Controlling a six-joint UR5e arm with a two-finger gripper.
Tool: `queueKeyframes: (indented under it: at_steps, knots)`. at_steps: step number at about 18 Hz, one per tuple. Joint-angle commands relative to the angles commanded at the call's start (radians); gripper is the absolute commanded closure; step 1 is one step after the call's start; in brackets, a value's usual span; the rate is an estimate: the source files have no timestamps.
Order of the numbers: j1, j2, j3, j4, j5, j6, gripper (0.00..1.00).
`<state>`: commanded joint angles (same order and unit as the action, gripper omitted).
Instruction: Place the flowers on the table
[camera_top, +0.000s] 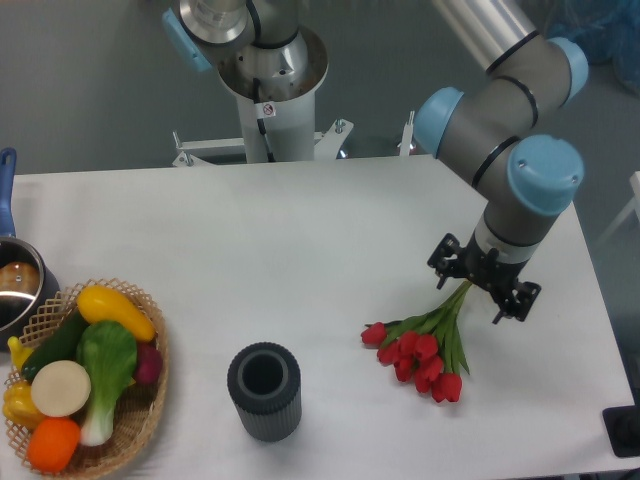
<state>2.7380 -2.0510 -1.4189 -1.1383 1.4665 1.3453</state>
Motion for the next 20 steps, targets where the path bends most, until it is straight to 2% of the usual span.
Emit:
queueKeyframes:
  at_steps: [4,15,20]
  knots:
    - [0.028,0.009,0.005,0.049,0.002,0.002,0.00]
    - [0.083,0.037,-0.002,0.058,0.011,0.006,0.00]
    - [0.083,0.037,-0.020,0.057,0.064,0.143,0.00]
